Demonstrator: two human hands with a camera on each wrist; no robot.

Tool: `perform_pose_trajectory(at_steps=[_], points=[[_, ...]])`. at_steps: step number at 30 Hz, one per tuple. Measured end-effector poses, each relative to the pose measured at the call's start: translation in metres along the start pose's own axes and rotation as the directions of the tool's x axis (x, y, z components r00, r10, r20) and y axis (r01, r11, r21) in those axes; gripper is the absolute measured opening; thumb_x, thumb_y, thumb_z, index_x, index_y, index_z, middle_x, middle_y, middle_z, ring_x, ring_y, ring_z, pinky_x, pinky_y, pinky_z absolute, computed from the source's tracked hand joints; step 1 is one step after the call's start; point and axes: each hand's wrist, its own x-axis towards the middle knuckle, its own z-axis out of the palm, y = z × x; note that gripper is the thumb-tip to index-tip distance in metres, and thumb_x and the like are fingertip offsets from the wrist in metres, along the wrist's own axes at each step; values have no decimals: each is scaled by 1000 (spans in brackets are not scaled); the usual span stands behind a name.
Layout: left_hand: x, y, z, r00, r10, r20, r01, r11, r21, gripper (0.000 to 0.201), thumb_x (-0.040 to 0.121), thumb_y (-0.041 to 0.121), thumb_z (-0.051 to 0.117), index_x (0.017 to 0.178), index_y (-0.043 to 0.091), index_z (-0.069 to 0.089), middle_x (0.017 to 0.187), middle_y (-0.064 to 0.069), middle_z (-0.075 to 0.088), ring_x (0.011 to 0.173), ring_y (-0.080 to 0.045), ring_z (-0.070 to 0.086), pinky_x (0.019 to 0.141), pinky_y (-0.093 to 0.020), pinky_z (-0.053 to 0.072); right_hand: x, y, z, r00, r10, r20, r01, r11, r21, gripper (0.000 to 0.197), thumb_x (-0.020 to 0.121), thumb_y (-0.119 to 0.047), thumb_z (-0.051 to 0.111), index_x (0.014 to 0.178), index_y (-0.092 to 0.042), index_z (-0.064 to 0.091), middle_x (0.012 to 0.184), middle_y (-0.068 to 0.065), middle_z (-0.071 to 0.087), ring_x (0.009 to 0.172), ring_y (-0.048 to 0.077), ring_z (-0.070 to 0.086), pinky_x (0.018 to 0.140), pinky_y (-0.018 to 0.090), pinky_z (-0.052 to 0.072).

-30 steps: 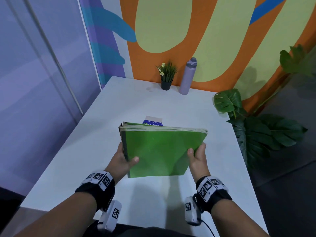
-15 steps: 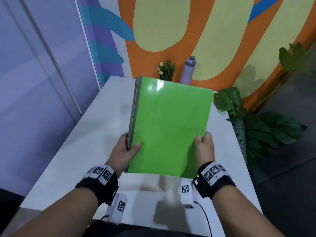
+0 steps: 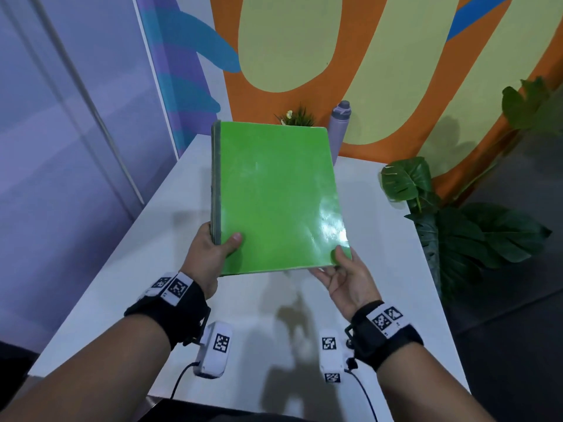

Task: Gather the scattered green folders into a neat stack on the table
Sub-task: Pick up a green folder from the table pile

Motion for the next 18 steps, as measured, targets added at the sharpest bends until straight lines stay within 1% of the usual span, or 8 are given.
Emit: perform_pose_trajectory(at_steps=[2,4,6,9,12,15,17,18], points=[[4,-4,2,1000,-12,-16,12,1000,0,46,73,26,78,111,12,56,114,-18,69,107,-37,67,95,-56,52,-1,12,4,999,28,17,-30,996,87,30,89,-15,54,119,-12,59,115,13,71,93,28,72,81,42,59],[4,-10,6,999,-32,-18,33,999,16,49,66,36,79,106,18,58,113,-16,69,107,-36,67,95,-57,52,-1,21,8,997,69,34,-73,990,117,30,89,-16,56,119,-11,60,113,15,71,92,30,72,79,43,60],[4,-15,11,998,-57,-6,57,998,29,45,68,35,78,105,20,58,113,-14,70,107,-35,66,95,-57,51,-2,29,16,990,133,36,-135,988,75,37,86,-17,61,121,-4,56,107,18,73,90,35,69,77,44,60],[3,-18,19,996,-88,30,87,995,49,42,72,35,76,107,20,58,114,-12,70,108,-34,66,96,-58,51,-2,39,22,982,185,32,-187,981,57,39,82,-14,64,117,2,55,97,21,74,77,33,72,75,44,61],[3,-14,22,985,-126,115,113,986,119,64,67,60,74,116,22,56,119,-8,68,113,-31,64,93,-56,53,2,35,19,985,175,9,-175,977,122,30,86,-8,60,114,1,57,94,21,74,70,31,74,65,40,62],[2,-6,24,960,-207,186,171,966,194,52,89,54,53,132,24,49,126,-3,62,117,-25,61,79,-42,58,12,23,13,986,165,-36,-159,979,126,24,87,-8,59,109,3,58,90,22,74,69,30,74,61,38,62],[4,-8,21,956,-242,167,192,944,267,53,93,53,46,139,26,43,131,-1,58,119,-23,57,85,-38,52,21,12,8,986,146,-85,-136,984,113,23,89,-7,57,111,2,55,90,21,73,74,31,74,62,38,62],[6,-12,18,962,-234,141,177,927,331,55,94,52,45,142,26,41,135,0,55,123,-23,54,92,-38,48,27,7,3,984,132,-118,-119,987,109,28,91,-6,56,118,0,51,98,23,70,84,34,73,63,39,62]])
